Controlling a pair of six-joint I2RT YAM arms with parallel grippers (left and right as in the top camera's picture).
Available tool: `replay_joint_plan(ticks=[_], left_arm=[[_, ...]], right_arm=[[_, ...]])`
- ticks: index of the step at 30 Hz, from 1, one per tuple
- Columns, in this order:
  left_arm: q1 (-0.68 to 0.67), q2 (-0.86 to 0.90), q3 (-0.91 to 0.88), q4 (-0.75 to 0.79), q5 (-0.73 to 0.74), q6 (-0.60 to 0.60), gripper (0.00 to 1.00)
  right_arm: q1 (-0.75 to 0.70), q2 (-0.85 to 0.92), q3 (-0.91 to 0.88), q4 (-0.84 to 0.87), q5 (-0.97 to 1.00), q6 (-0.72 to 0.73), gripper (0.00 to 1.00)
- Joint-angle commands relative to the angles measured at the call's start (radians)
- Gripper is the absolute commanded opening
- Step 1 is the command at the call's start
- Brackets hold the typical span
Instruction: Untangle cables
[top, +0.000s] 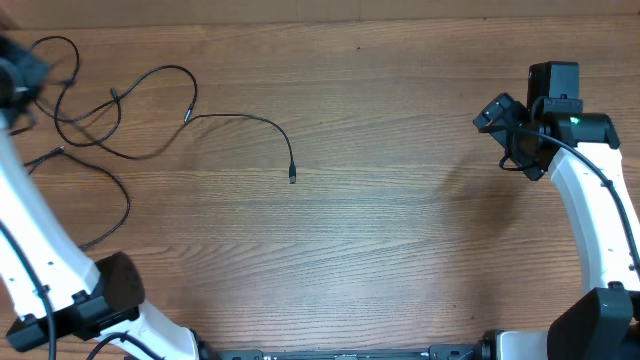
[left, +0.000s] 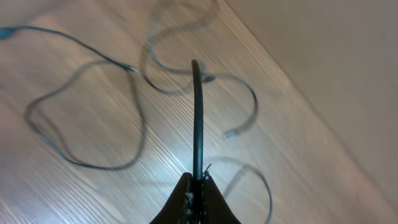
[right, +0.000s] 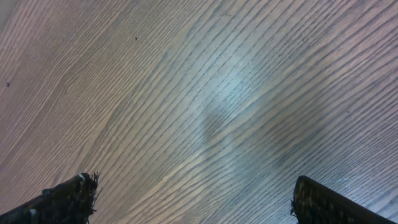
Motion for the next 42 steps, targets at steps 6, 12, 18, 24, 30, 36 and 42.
replay_joint_plan(ticks=[6, 12, 18, 24, 30, 36, 42], left_arm=[[-0.111, -0.003, 0.017, -0.001, -0.308, -0.004, 0.04], [0.058, -0.003, 0.085, -0.019, -0.257, -0.019, 0.04], [0.287, -0.003, 0.16, -0.03, -0.089, -0.006, 0.04], [0.417, -0.003, 0.179, 0.044, 0.176, 0.087, 0.04], [0.327, -0.002, 0.179, 0.073, 0.375, 0.238, 0.04], [0.148, 0.0, 0.179, 0.027, 0.366, 0.311, 0.04], [-0.004, 0.0, 0.177, 0.002, 0.337, 0.353, 0.04]], right_arm=[[-0.001, -0.008, 0.021, 0.003, 0.01, 0.004, 1.0], [-0.001, -0.008, 0.021, 0.003, 0.01, 0.004, 1.0], [-0.001, -0.008, 0.021, 0.003, 0.01, 0.004, 1.0], [-0.001, -0.008, 0.021, 0.003, 0.01, 0.004, 1.0], [-0.001, -0.008, 0.021, 0.003, 0.01, 0.004, 1.0], [-0.001, -0.008, 0.021, 0.003, 0.01, 0.004, 1.0], [-0.001, -0.008, 0.021, 0.003, 0.01, 0.004, 1.0]])
